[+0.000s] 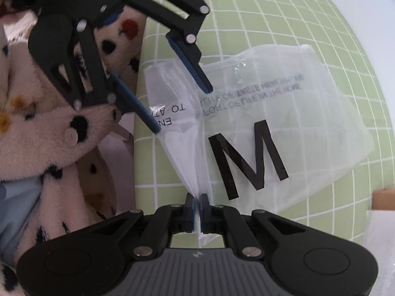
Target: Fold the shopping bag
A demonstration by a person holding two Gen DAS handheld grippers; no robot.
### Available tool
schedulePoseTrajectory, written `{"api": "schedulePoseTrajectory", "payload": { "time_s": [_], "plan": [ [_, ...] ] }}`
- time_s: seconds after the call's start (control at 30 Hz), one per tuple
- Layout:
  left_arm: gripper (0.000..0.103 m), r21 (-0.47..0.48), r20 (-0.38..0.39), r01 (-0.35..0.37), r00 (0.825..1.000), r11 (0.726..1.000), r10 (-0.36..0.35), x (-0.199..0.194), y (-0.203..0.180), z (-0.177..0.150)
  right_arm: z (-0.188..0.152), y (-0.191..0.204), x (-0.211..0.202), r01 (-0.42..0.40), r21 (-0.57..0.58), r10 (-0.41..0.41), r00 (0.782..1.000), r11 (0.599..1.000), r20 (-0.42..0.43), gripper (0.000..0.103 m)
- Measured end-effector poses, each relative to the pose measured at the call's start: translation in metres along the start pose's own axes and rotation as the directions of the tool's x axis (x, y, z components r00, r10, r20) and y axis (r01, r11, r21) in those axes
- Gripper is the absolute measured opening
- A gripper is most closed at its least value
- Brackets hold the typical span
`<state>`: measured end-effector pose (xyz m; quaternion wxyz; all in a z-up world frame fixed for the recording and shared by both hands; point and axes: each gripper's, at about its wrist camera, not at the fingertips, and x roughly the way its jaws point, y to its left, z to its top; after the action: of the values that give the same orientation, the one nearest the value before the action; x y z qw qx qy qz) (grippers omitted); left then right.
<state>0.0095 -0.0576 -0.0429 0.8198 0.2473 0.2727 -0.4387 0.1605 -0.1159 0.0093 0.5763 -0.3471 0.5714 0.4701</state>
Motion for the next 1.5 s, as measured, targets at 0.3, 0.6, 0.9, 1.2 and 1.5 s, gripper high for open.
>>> {"api": "schedulePoseTrajectory", "payload": {
  "time_s": [0.3,0.6,0.9,1.2,1.5],
  "plan": [
    [0.049,0.140,-0.017,-0.005,1.000,0.990,0.008,0.005,-0.018,-0.009,-0.005,-0.004,0.004,0.004,0.004,-0.003,1.000,1.000,-0.007,0.006],
    [0.042,-0.021,-0.028,0.079,0.996,0.997,-0.079,0.006,0.007,-0.014,-0.017,-0.001,0.000,-0.019,0.027,0.019,1.000,0.999,-0.009,0.006],
    [0.026,-0.566,-0.041,0.203,0.961,0.799,-0.274,0.018,0.075,-0.017,-0.015,-0.007,0.002,-0.098,0.117,0.097,0.995,0.988,0.019,0.006],
    [0.020,-0.893,-0.042,0.173,0.888,0.415,-0.459,0.041,0.120,-0.032,-0.034,-0.027,0.000,-0.227,0.300,0.196,0.972,0.927,0.128,0.010],
    [0.015,-0.954,0.011,0.181,0.818,0.239,-0.575,0.058,0.143,-0.051,-0.074,-0.023,-0.017,-0.208,0.351,0.086,0.939,0.913,0.332,0.028]
  ]
}}
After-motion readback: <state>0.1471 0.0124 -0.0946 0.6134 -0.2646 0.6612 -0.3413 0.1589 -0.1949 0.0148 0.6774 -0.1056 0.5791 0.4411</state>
